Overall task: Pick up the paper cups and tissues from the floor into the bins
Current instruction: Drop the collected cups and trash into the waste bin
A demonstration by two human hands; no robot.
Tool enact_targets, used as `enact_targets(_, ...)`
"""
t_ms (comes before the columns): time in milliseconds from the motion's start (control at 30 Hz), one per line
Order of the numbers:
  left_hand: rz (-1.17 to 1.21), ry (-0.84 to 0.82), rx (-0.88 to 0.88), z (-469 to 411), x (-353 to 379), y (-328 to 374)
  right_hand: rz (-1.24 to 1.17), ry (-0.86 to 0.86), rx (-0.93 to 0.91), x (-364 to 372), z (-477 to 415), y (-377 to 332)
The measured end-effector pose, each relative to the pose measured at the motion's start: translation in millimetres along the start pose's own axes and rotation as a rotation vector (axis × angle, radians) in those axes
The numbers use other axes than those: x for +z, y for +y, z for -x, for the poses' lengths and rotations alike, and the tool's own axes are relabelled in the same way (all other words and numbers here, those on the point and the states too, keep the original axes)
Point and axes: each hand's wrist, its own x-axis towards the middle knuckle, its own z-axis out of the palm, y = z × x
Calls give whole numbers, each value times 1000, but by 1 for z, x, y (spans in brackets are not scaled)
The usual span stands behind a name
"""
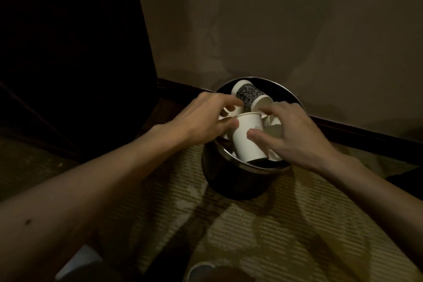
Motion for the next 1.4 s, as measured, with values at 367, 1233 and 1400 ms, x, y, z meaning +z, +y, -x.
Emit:
enact_targets(367, -266, -29, -143, 133, -136, -15, -539, 25, -382, 68, 17, -170)
enact_targets(1233, 89, 694, -1819, 851, 0, -59, -101, -1334, -1265, 397, 324, -669)
enact_targets(1400, 55, 905, -1918, 865, 34, -74, -29, -1331, -1079, 438, 353, -662)
